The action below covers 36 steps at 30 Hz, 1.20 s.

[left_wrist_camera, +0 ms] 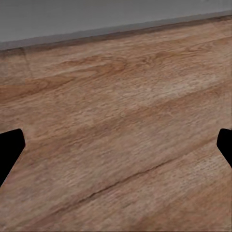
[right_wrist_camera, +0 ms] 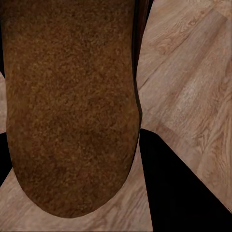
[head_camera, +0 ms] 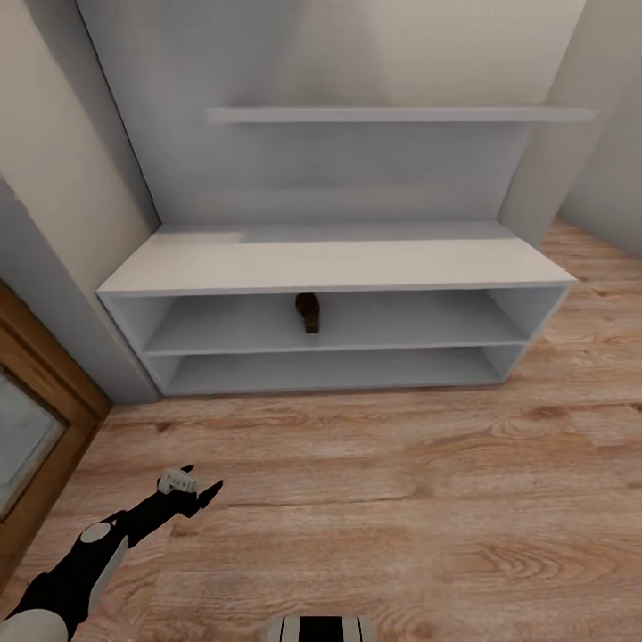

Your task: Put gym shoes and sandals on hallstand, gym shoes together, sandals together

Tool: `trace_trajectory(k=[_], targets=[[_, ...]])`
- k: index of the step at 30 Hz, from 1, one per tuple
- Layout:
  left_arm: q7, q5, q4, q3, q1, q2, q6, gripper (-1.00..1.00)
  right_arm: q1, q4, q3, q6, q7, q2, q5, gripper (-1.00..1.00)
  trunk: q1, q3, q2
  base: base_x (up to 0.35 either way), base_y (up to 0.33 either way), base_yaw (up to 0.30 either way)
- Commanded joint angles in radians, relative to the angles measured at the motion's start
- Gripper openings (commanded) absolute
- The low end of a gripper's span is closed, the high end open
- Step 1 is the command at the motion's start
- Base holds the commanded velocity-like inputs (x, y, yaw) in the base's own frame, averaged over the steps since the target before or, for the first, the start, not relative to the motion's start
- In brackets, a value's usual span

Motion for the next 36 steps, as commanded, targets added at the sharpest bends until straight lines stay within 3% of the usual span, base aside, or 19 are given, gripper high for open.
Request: trace_trajectory(k=[1, 13, 29, 36], targets=[[-0.006, 0.003, 0.001, 0.004, 0.000, 0.000, -0.002, 1.00, -0.001, -0.003, -0.004, 0.007, 0.007, 0.000, 0.005, -1.00, 0.000, -0.001, 0.000, -0.048, 0.297, 0.207], [-0.003, 0.004, -0.006, 0.021, -0.001, -0.001, -0.002, 1.00, -0.001, -0.003, -0.004, 0.007, 0.007, 0.000, 0.005, -1.00, 0.000, -0.001, 0.000, -0.008, 0.306, 0.198], [0.000, 0.004, -0.010, 0.022, -0.001, -0.001, -0.003, 1.00, -0.001, -0.004, -0.005, 0.007, 0.007, 0.000, 0.005, -1.00, 0.000, -0.001, 0.000, 0.000, 0.087, 0.008], [-0.001, 0.004, -0.010, 0.022, 0.000, -0.001, -0.005, 1.00, -0.001, -0.004, -0.006, 0.007, 0.007, 0.000, 0.005, -1.00, 0.000, 0.003, 0.000, -0.102, 0.228, -0.153]])
